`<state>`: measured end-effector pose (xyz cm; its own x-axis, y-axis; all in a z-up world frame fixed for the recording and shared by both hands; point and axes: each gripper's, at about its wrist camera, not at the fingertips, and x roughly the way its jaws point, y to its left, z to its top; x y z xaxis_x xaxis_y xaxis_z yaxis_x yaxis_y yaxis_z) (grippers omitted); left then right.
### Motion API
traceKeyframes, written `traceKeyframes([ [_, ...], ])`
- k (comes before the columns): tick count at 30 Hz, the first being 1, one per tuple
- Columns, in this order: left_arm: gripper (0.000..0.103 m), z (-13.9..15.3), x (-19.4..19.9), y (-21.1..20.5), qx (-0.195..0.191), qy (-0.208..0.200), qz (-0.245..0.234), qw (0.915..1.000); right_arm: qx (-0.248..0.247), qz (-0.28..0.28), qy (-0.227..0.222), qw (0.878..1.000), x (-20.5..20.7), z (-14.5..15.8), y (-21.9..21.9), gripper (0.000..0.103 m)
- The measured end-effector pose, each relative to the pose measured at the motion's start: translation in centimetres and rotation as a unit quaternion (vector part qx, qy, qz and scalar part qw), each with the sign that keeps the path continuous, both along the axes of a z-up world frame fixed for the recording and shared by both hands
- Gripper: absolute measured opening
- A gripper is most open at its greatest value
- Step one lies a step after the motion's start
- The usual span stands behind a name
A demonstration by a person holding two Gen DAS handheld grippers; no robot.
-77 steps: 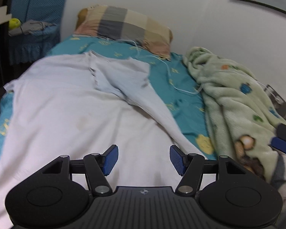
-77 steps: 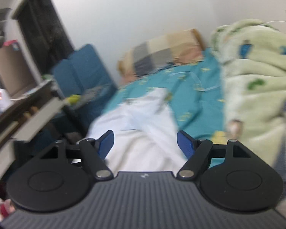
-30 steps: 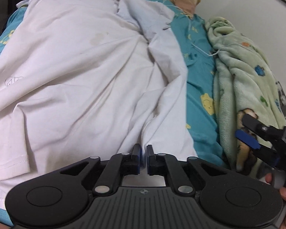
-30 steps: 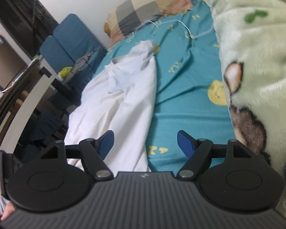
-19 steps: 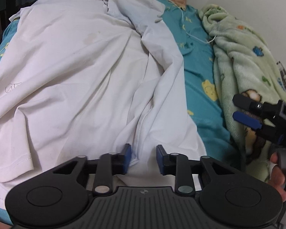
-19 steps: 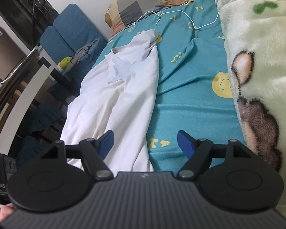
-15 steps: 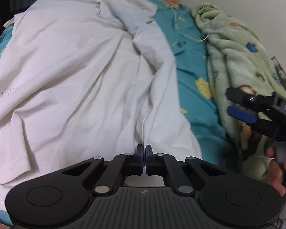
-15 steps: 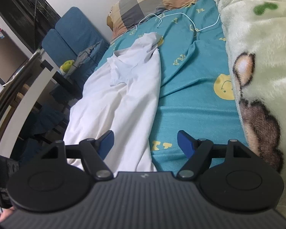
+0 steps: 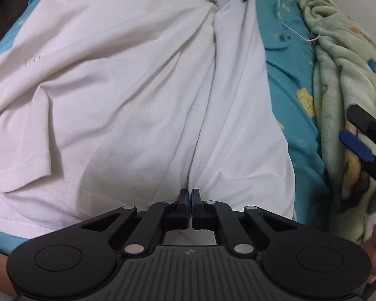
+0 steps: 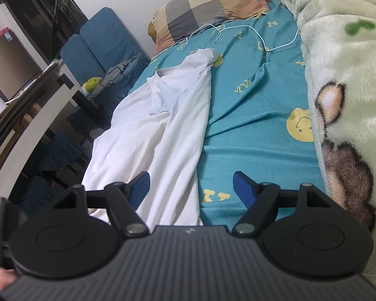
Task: Fold clothes
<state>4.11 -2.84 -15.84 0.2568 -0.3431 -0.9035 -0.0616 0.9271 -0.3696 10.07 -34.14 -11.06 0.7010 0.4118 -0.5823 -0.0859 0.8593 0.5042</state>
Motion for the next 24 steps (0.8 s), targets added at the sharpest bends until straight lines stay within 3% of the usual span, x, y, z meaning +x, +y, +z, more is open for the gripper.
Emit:
traceKeyframes([
  [4, 0.004, 0.8, -0.6, 0.2, -0.007, -0.011, -0.014, 0.9998, 0.003, -0.004, 0.000, 1.000, 0.0, 0.0, 0.0, 0.076],
  [6, 0.015, 1.6, -1.0, 0.6, -0.021, -0.019, -0.018, 0.9995, 0.002, -0.004, -0.004, 1.000, -0.1, 0.1, 0.0, 0.076],
  [8, 0.036, 2.9, -1.5, 1.2, -0.031, -0.034, -0.015, 0.9988, -0.005, -0.004, -0.011, 1.000, -0.4, 0.4, 0.2, 0.076],
  [12, 0.048, 6.6, -1.7, 3.2, -0.059, -0.078, -0.008, 0.9951, -0.023, -0.003, -0.029, 0.999, -1.1, 1.3, 0.7, 0.076],
  [15, 0.058, 9.3, 0.5, 6.1, -0.082, -0.109, 0.041, 0.9898, -0.031, -0.005, -0.042, 0.999, -1.8, 1.9, 1.1, 0.076],
  [19, 0.063, 10.8, 6.0, 12.2, -0.066, -0.131, 0.142, 0.9789, -0.027, -0.005, -0.047, 0.999, -2.4, 2.2, 1.4, 0.076],
  [24, 0.063, 7.3, 13.3, 20.9, -0.141, -0.104, 0.283, 0.9430, -0.018, -0.012, -0.036, 0.999, -1.7, 1.8, 1.4, 0.076],
])
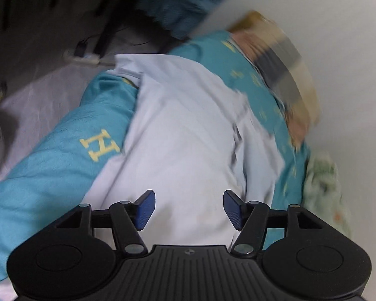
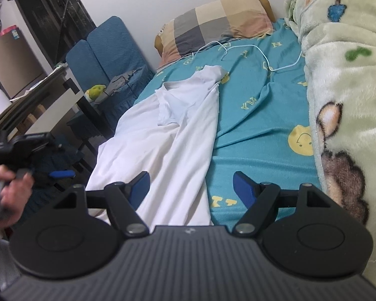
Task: Fold clothes
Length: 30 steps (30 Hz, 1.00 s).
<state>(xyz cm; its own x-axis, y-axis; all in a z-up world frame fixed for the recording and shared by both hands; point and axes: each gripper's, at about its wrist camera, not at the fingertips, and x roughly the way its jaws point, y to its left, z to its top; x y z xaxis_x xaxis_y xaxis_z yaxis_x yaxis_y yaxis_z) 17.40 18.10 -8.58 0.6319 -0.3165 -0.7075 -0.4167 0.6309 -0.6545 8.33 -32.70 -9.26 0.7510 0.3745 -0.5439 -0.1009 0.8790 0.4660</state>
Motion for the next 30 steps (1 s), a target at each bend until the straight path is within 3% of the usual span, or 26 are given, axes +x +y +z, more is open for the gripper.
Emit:
traceKeyframes([
  [1, 0.063, -0.9, 1.3, 1.4, -0.017, 0.002, 0.019, 0.9997, 0.006, -0.003, 0.004, 1.000, 0.2, -0.2, -0.1, 0.076],
  [6, 0.063, -4.7, 6.6, 5.4, -0.020, -0.005, 0.071, 0.9973, 0.037, -0.013, 0.032, 0.999, 2.2, -1.8, -0.1, 0.076],
  [14, 0.062, -10.5, 11.5, 8.7, -0.053, -0.026, 0.119, 0.9911, 0.008, -0.002, 0.052, 0.999, 5.3, -3.9, 2.0, 0.076],
  [19, 0.063, -12.0, 14.2, 9.2, -0.056, -0.055, 0.112, 0.9906, 0.000, 0.007, 0.059, 0.998, 6.1, -4.6, 2.6, 0.076],
  [25, 0.062, -12.5, 15.5, 9.2, -0.021, -0.065, 0.135, 0.9885, 0.005, -0.001, 0.067, 0.998, 6.5, -5.1, 2.3, 0.076],
  [27, 0.057, -12.3, 16.0, 9.3, 0.000, -0.069, 0.143, 0.9873, 0.004, -0.003, 0.064, 0.998, 6.5, -5.1, 2.4, 0.076],
  [30, 0.024, -11.9, 16.8, 9.3, 0.023, -0.084, 0.141, 0.9862, 0.003, -0.005, 0.062, 0.998, 6.4, -5.0, 2.4, 0.076],
])
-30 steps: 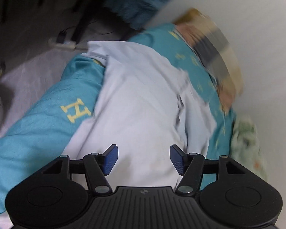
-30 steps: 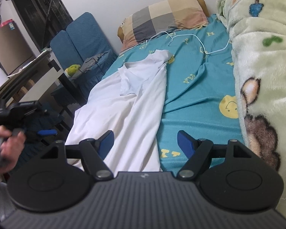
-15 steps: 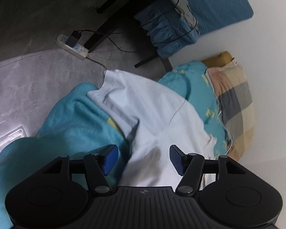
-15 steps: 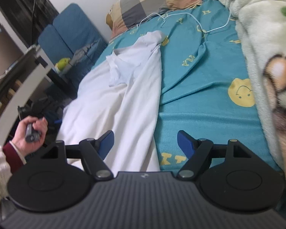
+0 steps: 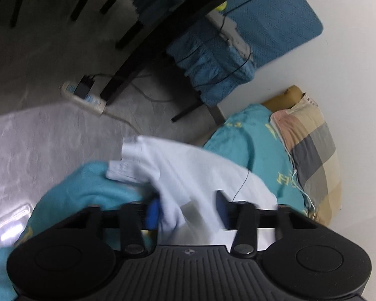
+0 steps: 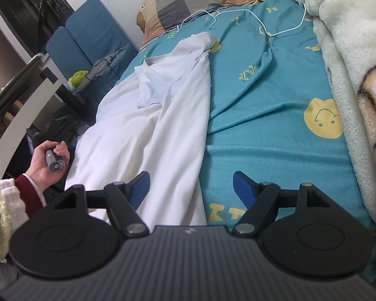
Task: Fold clothes
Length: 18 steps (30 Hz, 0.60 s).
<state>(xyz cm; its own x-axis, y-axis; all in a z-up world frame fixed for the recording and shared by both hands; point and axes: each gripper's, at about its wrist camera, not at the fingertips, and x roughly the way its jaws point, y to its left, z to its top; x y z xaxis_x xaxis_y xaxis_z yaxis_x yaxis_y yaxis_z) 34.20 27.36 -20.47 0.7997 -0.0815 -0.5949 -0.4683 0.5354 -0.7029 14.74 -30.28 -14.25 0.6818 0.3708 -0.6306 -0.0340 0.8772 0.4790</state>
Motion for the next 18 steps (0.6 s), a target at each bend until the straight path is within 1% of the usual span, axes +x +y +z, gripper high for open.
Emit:
traceKeyframes([
  [1, 0.007, 0.5, 0.3, -0.2, 0.013, -0.007, -0.008, 0.9999, 0.000, -0.001, -0.001, 1.000, 0.0, 0.0, 0.0, 0.076],
  [2, 0.003, 1.1, 0.4, -0.8, 0.039, -0.016, -0.019, 0.9989, 0.000, -0.001, -0.002, 1.000, -0.1, 0.1, 0.1, 0.076],
  [4, 0.003, 3.1, 0.4, -2.5, 0.115, -0.032, -0.040, 0.9920, 0.002, -0.002, -0.005, 1.000, -0.2, 0.3, 0.2, 0.076],
  [6, 0.002, 5.2, 0.4, -4.8, 0.173, -0.044, -0.060, 0.9821, 0.007, -0.002, -0.009, 1.000, -0.3, 0.5, 0.2, 0.076],
  [7, 0.002, 6.3, 0.5, -6.1, 0.203, -0.051, -0.072, 0.9751, 0.009, -0.002, -0.012, 1.000, -0.3, 0.5, 0.3, 0.076],
  [8, 0.002, 7.4, 0.7, -8.2, 0.238, -0.057, -0.093, 0.9651, 0.012, -0.003, -0.014, 1.000, -0.4, 0.6, 0.2, 0.076],
  [9, 0.002, 8.6, 1.0, -10.2, 0.273, -0.063, -0.114, 0.9533, 0.014, -0.005, -0.016, 1.000, -0.4, 0.7, 0.2, 0.076],
  [10, 0.002, 9.7, 1.3, -12.3, 0.307, -0.069, -0.135, 0.9398, 0.017, -0.006, -0.018, 1.000, -0.5, 0.8, 0.1, 0.076],
  [11, 0.002, 10.7, 1.5, -14.5, 0.339, -0.076, -0.157, 0.9245, 0.020, -0.008, -0.019, 1.000, -0.6, 0.9, 0.0, 0.076],
  [13, 0.002, 12.0, 1.3, -20.0, 0.393, -0.100, -0.212, 0.8889, 0.025, -0.011, -0.022, 0.999, -0.7, 1.0, -0.3, 0.076],
  [15, 0.002, 12.1, 0.8, -25.6, 0.432, -0.115, -0.266, 0.8542, 0.034, -0.017, -0.024, 0.999, -0.8, 1.1, -0.7, 0.076],
  [16, 0.002, 11.7, 0.5, -28.3, 0.445, -0.121, -0.292, 0.8380, 0.037, -0.021, -0.023, 0.999, -0.8, 1.1, -0.9, 0.076],
  [18, 0.003, 10.3, 0.1, -32.9, 0.457, -0.123, -0.338, 0.8136, 0.045, -0.027, -0.023, 0.998, -0.8, 1.0, -1.3, 0.076],
])
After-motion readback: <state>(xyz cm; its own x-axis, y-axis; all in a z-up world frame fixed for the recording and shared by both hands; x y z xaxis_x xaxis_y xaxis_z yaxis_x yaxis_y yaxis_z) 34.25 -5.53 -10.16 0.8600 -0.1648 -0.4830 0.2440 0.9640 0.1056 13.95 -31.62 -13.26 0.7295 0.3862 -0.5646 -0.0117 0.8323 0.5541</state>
